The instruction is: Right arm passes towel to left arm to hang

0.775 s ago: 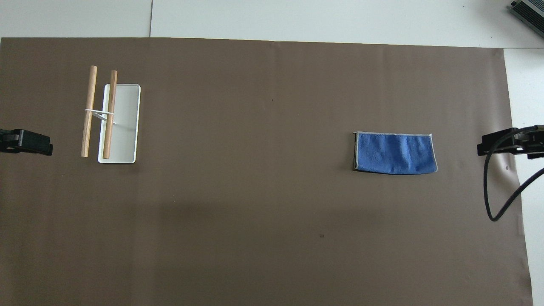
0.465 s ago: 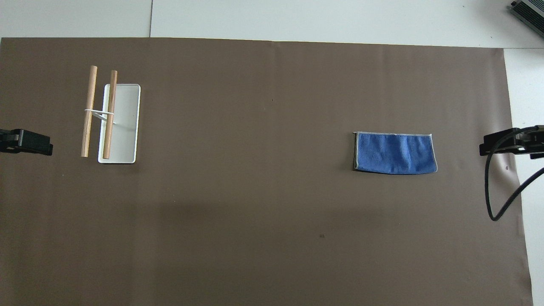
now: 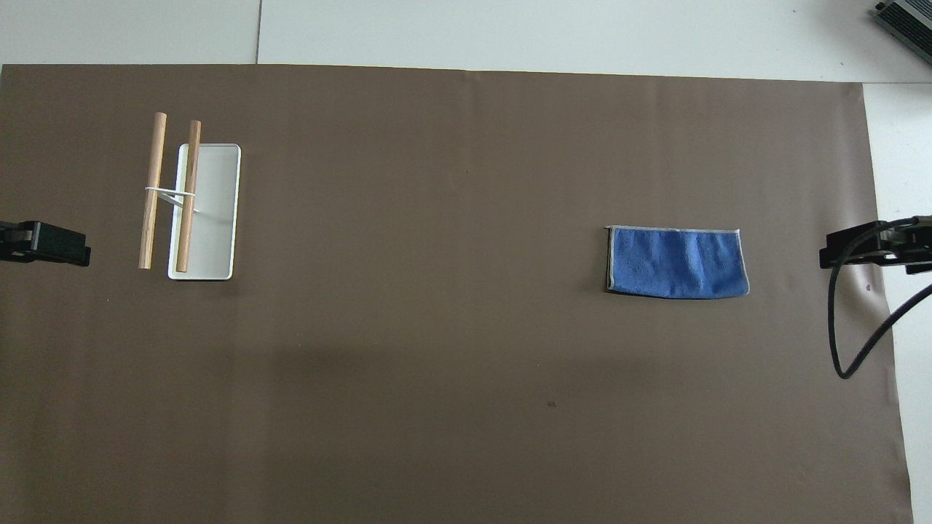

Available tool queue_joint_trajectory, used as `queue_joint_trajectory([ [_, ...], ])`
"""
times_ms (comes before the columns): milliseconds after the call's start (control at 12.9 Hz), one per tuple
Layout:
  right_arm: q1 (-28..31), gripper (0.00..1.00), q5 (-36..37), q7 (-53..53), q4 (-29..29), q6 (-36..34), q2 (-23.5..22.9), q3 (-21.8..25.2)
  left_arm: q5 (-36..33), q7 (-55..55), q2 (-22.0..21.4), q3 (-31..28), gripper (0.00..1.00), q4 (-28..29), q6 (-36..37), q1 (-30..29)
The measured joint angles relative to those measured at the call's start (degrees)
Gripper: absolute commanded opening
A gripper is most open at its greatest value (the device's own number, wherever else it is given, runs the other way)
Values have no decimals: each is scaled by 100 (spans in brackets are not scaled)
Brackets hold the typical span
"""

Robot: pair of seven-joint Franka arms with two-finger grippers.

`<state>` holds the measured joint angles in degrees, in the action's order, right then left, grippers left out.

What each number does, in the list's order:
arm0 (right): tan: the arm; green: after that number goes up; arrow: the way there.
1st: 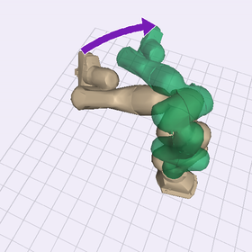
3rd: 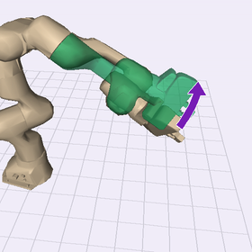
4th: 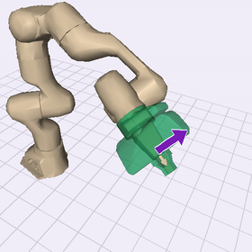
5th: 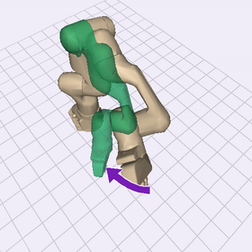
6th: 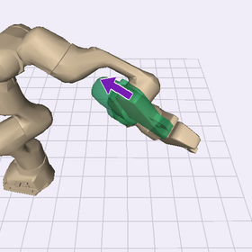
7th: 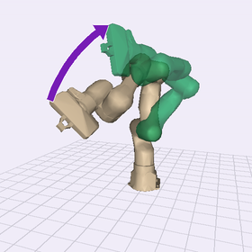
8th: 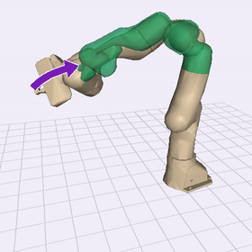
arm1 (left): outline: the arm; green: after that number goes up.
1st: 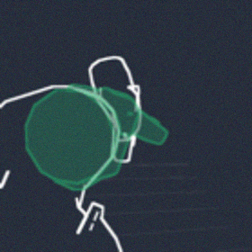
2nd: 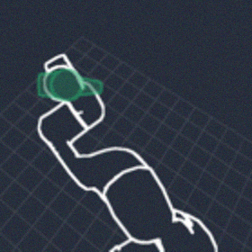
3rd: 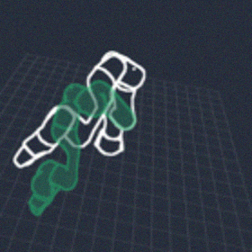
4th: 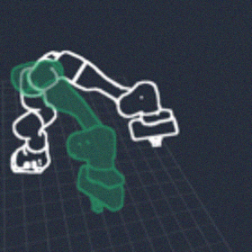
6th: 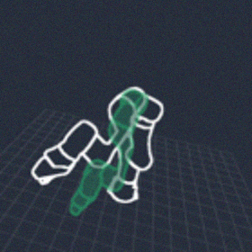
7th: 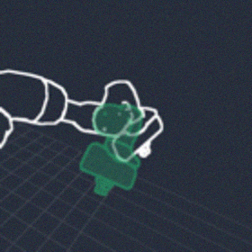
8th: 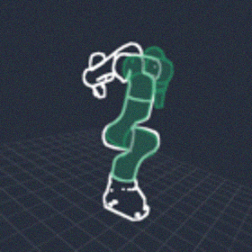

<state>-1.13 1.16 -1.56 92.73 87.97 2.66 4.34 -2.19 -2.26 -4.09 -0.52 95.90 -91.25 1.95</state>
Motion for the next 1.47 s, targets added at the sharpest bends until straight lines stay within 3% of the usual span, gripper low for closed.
queue_joint_trajectory([
  [1007,0,100,0,0,202,38,77,0,0,0,0,0,100,0,0,0],
  [1472,-174,100,0,26,1384,1789,126,-38,0,0,0,0,100,0,0,0],
])
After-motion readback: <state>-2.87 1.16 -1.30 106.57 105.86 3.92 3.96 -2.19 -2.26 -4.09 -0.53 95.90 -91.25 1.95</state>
